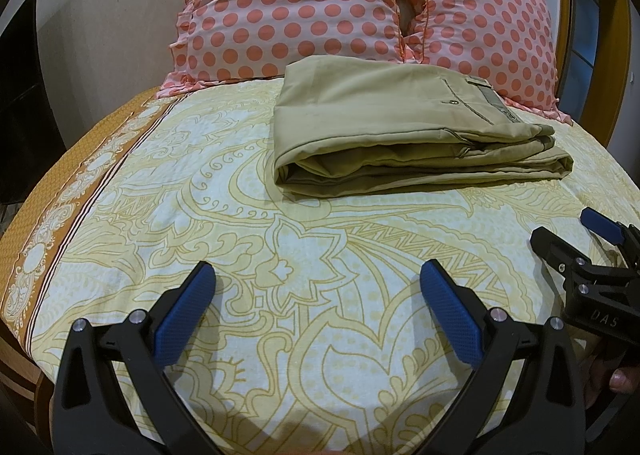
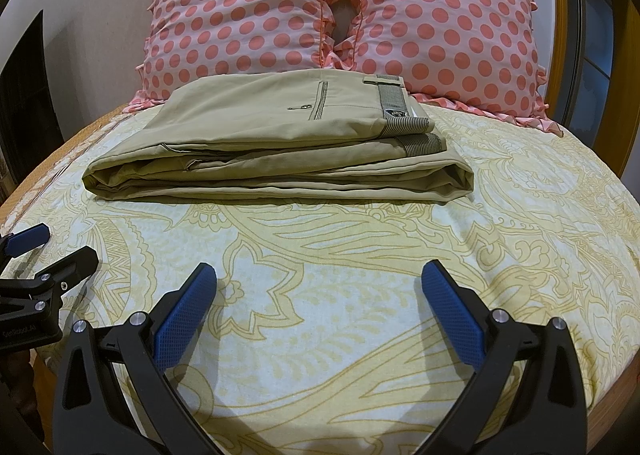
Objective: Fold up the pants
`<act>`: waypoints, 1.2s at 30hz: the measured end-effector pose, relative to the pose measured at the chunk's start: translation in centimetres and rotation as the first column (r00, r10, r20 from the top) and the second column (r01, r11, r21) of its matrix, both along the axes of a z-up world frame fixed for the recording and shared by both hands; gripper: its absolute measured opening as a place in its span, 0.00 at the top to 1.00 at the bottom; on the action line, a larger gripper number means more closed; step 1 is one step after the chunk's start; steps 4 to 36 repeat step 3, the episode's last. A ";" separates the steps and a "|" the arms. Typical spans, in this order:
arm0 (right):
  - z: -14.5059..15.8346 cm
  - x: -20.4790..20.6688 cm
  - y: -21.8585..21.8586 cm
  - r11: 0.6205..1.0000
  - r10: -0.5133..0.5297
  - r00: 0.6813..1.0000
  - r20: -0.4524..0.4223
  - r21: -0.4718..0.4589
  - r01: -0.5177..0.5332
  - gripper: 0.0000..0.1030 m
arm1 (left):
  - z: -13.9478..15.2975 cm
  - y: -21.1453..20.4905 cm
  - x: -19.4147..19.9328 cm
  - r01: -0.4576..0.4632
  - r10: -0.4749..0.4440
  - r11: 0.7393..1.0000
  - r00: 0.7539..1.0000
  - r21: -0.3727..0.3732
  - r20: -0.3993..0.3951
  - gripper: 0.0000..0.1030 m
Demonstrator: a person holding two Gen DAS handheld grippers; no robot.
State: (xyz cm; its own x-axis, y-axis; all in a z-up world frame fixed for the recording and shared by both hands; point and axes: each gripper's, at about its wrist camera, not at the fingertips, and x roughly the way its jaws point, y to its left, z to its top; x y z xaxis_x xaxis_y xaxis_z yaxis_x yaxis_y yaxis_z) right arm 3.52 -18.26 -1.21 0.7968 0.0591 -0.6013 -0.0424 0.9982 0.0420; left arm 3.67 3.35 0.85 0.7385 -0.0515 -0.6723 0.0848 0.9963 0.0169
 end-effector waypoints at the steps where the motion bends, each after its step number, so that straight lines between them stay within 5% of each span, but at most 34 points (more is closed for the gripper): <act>1: 0.0 0.0 0.0 1.000 0.000 1.000 0.000 0.000 0.000 0.01 | 0.0 0.0 0.0 0.000 0.000 1.000 1.000 0.000 0.000 0.02; 36: 0.0 0.0 0.0 1.000 0.000 1.000 0.000 0.000 0.000 0.01 | 0.0 0.0 0.0 0.000 0.000 1.000 1.000 0.000 0.000 0.02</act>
